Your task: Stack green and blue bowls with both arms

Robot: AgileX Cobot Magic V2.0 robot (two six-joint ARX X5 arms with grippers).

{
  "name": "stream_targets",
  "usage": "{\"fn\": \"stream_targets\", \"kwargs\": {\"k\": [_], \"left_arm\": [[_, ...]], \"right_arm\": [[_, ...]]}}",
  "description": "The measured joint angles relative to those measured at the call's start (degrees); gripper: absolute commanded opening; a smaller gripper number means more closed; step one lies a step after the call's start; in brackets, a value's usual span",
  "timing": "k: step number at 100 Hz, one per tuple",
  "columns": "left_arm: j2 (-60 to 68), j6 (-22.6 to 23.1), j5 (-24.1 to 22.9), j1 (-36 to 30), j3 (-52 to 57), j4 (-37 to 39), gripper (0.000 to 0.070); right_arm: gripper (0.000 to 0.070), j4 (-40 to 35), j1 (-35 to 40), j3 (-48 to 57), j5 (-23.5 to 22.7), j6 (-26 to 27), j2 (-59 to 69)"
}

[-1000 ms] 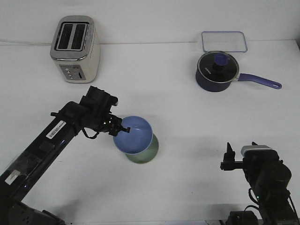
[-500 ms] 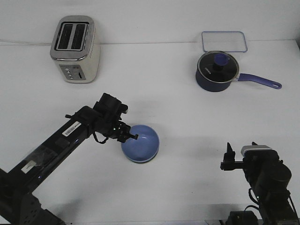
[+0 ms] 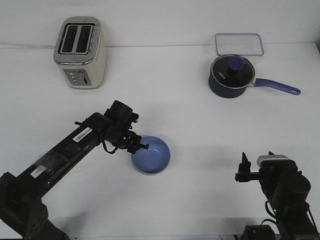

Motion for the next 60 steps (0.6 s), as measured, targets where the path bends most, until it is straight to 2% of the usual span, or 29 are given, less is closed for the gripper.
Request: {"fn": "stream_targets", "kwargs": {"k": [34, 60], "left_arm": [[-0.46, 0.00, 0.13, -0.11, 0.02, -0.04, 0.0273], [-6.45, 0.02, -0.11, 0.35, 2.10, -0.55, 0.0273]], "right_arm": [[0.0569, 0.00, 0.00, 0.00, -0.02, 0.00, 0.00], [0.0569, 0.00, 0.00, 0.00, 0.00, 0.00, 0.00]]}}
